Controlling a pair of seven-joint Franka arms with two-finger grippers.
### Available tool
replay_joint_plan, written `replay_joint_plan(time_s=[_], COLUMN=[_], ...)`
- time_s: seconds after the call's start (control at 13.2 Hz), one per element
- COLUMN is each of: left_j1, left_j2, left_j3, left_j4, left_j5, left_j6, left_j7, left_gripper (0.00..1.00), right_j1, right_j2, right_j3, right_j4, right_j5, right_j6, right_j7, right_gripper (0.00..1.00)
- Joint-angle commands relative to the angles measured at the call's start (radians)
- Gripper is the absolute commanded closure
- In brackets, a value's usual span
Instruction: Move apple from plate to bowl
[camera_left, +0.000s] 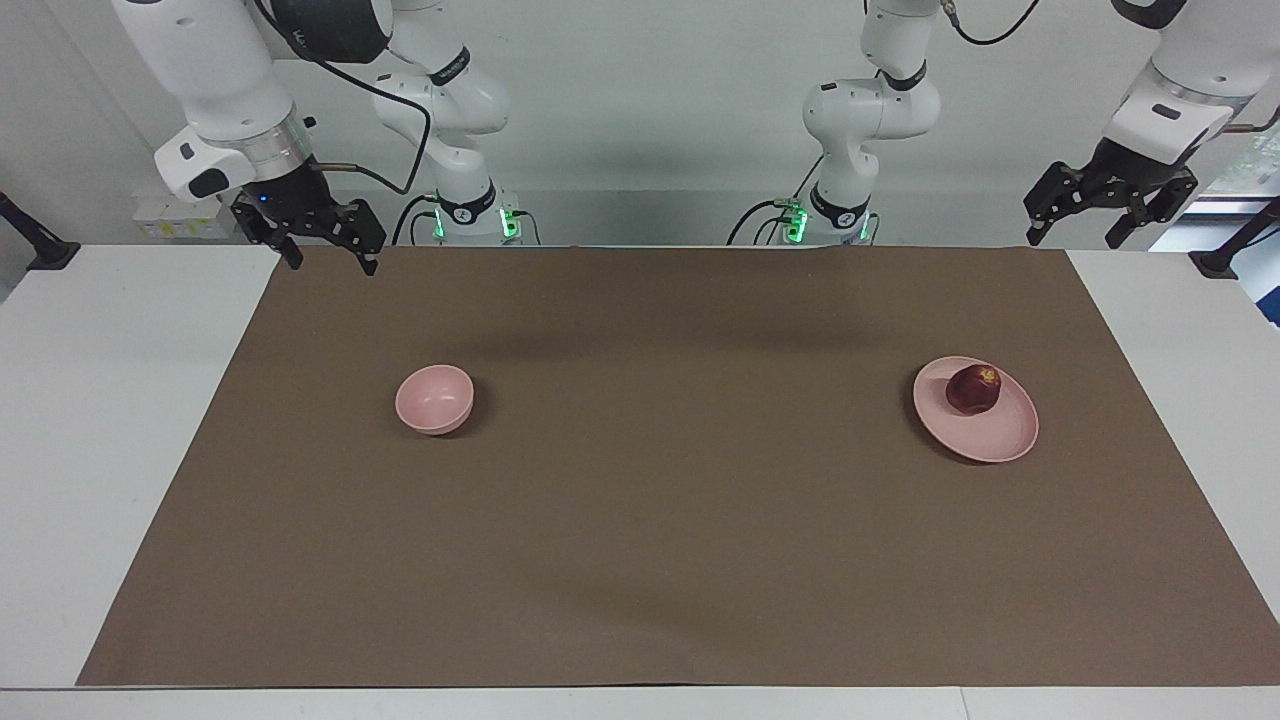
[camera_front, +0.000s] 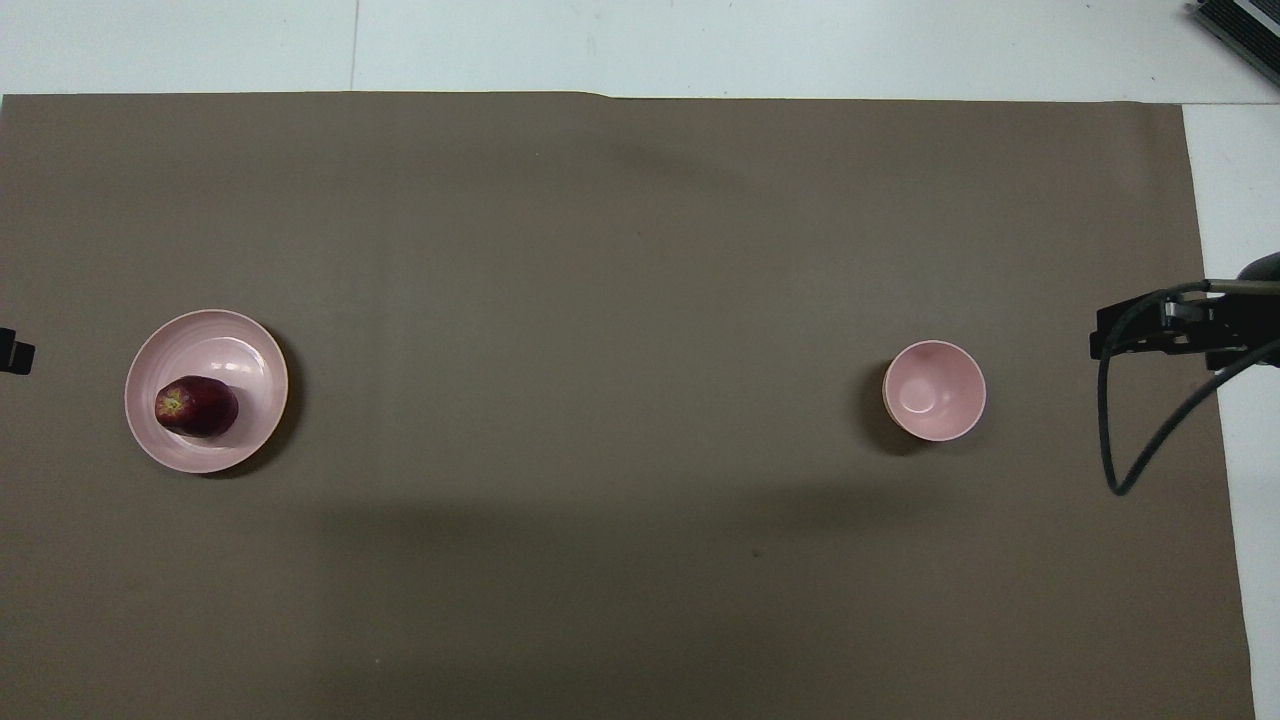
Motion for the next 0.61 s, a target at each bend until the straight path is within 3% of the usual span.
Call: replay_joint_plan(time_s=[0.0, 0.53], left_j1=[-0.001, -0.004], left_j2=[-0.007, -0.007], left_j3=[0.002, 0.002], left_j4=[0.005, 0.006], left_j5=[-0.002, -0.001], left_j6=[-0.006, -0.010], left_j7=[-0.014, -0.011], left_gripper=[0.00, 0.00], right_j1=[-0.015, -0.013], right_j2=[-0.005, -0.025], right_j3=[0.012, 0.014], right_j4=[-0.004, -0.040], right_j5=[0.005, 0.022], right_j6=[-0.004, 0.007], right_j7=[0.011, 0.010], right_gripper=[0.00, 0.00])
